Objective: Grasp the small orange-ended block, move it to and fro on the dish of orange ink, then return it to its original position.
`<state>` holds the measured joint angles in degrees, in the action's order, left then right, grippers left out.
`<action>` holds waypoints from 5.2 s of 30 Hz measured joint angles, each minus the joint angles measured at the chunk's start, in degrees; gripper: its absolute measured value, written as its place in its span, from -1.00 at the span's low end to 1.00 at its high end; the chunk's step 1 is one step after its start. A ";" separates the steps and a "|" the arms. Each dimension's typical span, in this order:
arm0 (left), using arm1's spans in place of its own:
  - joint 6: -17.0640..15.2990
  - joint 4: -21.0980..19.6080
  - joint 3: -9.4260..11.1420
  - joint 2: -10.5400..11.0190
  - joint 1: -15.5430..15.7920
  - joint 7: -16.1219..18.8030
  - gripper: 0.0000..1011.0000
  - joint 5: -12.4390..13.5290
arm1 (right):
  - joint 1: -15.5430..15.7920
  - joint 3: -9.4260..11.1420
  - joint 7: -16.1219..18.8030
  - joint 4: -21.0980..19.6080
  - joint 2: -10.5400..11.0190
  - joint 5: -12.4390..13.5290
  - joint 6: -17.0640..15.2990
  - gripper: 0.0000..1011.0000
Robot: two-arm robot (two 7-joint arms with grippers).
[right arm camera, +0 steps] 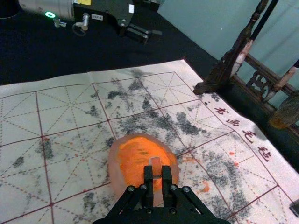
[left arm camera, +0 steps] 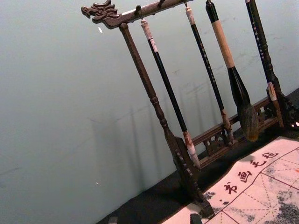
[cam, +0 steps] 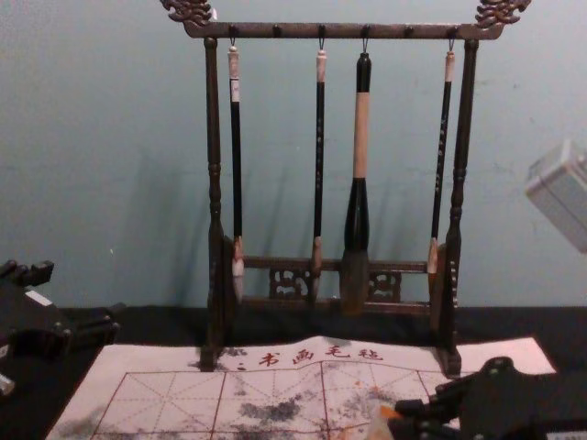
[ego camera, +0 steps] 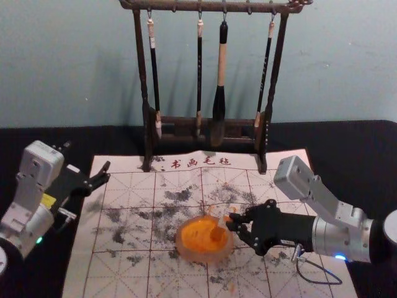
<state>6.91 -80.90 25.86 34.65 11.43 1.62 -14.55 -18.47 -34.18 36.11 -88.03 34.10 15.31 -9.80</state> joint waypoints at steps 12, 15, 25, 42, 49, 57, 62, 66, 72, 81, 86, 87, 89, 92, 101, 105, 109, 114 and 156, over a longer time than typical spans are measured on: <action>0.00 0.00 0.00 0.00 0.00 0.00 0.98 0.00 | 1.63 0.15 0.12 -2.58 1.31 -0.02 -0.65 -0.84; 0.00 0.00 0.00 0.00 0.00 0.00 0.98 0.00 | 1.68 -0.07 0.30 -2.78 1.30 -0.03 -0.67 -0.84; 0.00 0.00 0.00 0.00 0.00 0.00 0.98 0.00 | 0.53 -1.23 1.16 -2.09 0.20 -0.46 -0.64 -0.84; 0.00 0.00 0.00 0.00 0.00 0.00 0.98 0.00 | -1.62 -1.61 -0.79 1.74 -3.00 -1.02 -1.62 -0.84; 0.00 0.00 0.00 0.00 0.00 0.00 0.98 0.00 | -1.54 -0.87 -1.50 2.07 -3.15 -1.09 -2.08 -0.84; 0.00 0.00 0.00 0.00 0.00 0.00 0.98 0.00 | -0.65 -0.19 -1.62 0.85 -2.07 -1.07 -2.57 -0.84; 0.00 0.00 0.00 0.00 0.00 0.00 0.98 0.00 | 0.04 0.05 -1.56 -0.17 -1.36 -1.02 -2.75 -0.84; 0.00 0.00 0.00 0.00 0.00 0.00 0.98 0.00 | 0.71 0.24 -1.31 -1.22 -0.62 -0.94 -2.84 -0.84; 0.00 0.00 0.00 0.00 0.00 0.00 0.98 0.00 | 1.37 0.34 -0.96 -2.39 0.08 -0.81 -2.84 -0.84; 0.00 0.00 0.00 0.00 0.00 0.00 0.98 0.00 | 1.56 0.36 -0.70 -2.76 -0.08 -0.27 -2.58 -0.84; 0.00 0.00 0.00 0.00 0.00 0.00 0.98 0.00 | 1.41 0.45 -0.78 -2.76 -0.31 -0.05 -2.32 -0.84; 0.00 0.00 0.00 0.00 0.00 0.00 0.98 0.00 | 1.40 0.47 -0.81 -2.75 -0.33 -0.01 -2.28 -0.84; 0.00 0.00 0.00 0.00 0.00 0.00 0.98 0.00 | 1.35 0.54 -0.92 -2.76 -0.38 0.03 -2.18 -0.84; 0.00 0.00 0.00 0.00 0.00 0.00 0.98 0.00 | 1.31 0.59 -1.10 -2.76 -0.42 0.05 -2.13 -0.84; 0.00 0.00 0.00 0.00 0.00 0.00 0.98 0.00 | 1.38 0.67 -1.27 -2.98 -0.32 0.10 -2.13 -0.84; 0.00 0.00 0.00 0.00 0.00 0.00 0.98 0.00 | 1.44 0.70 -1.34 -3.07 -0.26 0.10 -2.16 -0.84; 0.00 0.00 0.00 0.00 0.00 0.00 0.98 0.00 | 1.47 0.74 -1.36 -3.11 -0.19 0.12 -2.21 -0.84; 0.00 0.00 0.00 0.00 0.00 0.00 0.98 0.00 | 1.72 0.89 -1.63 -3.34 -0.09 0.16 -2.31 -0.84; 0.00 0.00 0.00 0.00 0.00 0.00 0.98 0.00 | 16.62 15.92 -9.96 -15.61 8.75 4.28 -2.46 -0.84</action>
<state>6.91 -80.90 25.86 34.64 11.43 1.62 -14.55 -1.84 -18.27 26.15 -103.64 42.86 19.59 -12.26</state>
